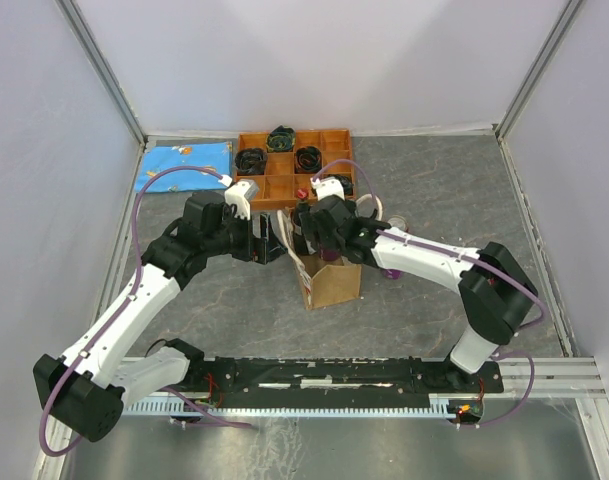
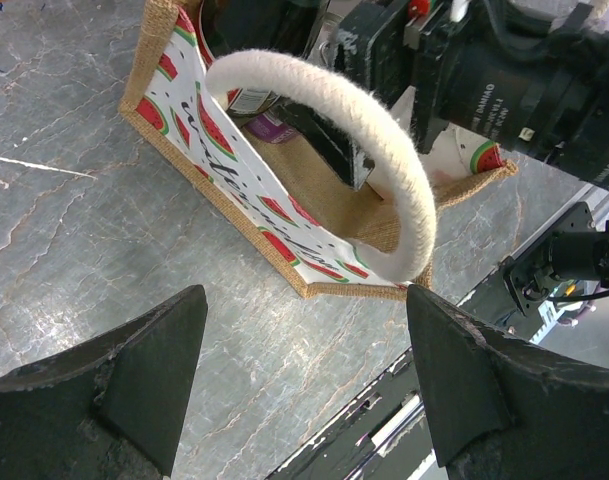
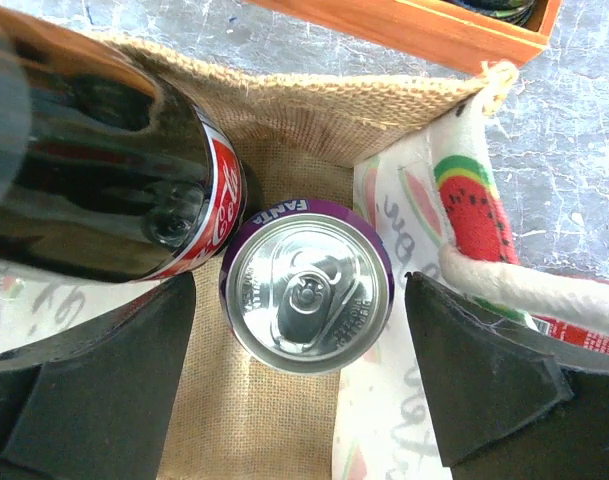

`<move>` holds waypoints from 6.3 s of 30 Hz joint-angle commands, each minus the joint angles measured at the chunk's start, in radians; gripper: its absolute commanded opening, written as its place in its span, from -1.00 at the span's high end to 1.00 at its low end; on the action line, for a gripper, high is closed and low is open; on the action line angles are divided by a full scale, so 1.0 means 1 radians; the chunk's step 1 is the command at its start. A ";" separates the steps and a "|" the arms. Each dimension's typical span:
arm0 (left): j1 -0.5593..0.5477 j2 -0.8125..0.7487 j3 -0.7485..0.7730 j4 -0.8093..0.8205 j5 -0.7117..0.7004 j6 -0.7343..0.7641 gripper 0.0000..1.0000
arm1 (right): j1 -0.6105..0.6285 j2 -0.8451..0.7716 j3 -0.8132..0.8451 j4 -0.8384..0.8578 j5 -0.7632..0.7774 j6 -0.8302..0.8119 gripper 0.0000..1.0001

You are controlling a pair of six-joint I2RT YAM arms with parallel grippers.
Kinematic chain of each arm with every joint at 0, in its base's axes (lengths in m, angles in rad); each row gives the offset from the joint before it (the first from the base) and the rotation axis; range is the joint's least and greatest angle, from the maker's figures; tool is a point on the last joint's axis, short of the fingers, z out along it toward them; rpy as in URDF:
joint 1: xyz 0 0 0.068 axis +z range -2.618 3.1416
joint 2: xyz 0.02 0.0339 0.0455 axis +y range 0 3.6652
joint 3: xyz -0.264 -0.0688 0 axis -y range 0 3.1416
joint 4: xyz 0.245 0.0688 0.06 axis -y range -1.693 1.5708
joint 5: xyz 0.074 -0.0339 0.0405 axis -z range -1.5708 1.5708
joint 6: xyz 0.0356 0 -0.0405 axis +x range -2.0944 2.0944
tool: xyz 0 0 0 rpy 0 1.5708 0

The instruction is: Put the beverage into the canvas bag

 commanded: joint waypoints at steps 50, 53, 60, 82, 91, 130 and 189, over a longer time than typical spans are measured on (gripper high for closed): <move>0.016 -0.061 -0.021 0.024 0.036 0.023 -0.72 | -0.569 0.059 0.417 -0.781 -0.435 0.028 -0.82; 0.016 -0.063 -0.023 0.024 0.036 0.022 -0.72 | -0.566 0.070 0.379 -0.774 -0.432 0.018 -0.82; 0.017 -0.062 -0.024 0.021 0.037 0.020 -0.72 | -0.563 0.100 0.317 -0.719 -0.433 0.018 -0.80; 0.018 -0.056 -0.019 0.026 0.041 0.017 -0.72 | -0.561 0.076 0.474 -0.793 -0.323 -0.032 0.79; 0.017 -0.057 -0.018 0.023 0.036 0.022 -0.72 | -0.561 0.059 0.676 -0.834 -0.326 -0.046 0.99; 0.020 -0.057 -0.036 0.030 0.042 0.013 -0.73 | -0.076 -0.152 0.664 -0.730 -0.450 0.119 1.00; 0.025 -0.054 -0.048 0.032 0.039 0.020 -0.73 | 0.020 0.113 0.296 -0.362 -0.266 0.051 1.00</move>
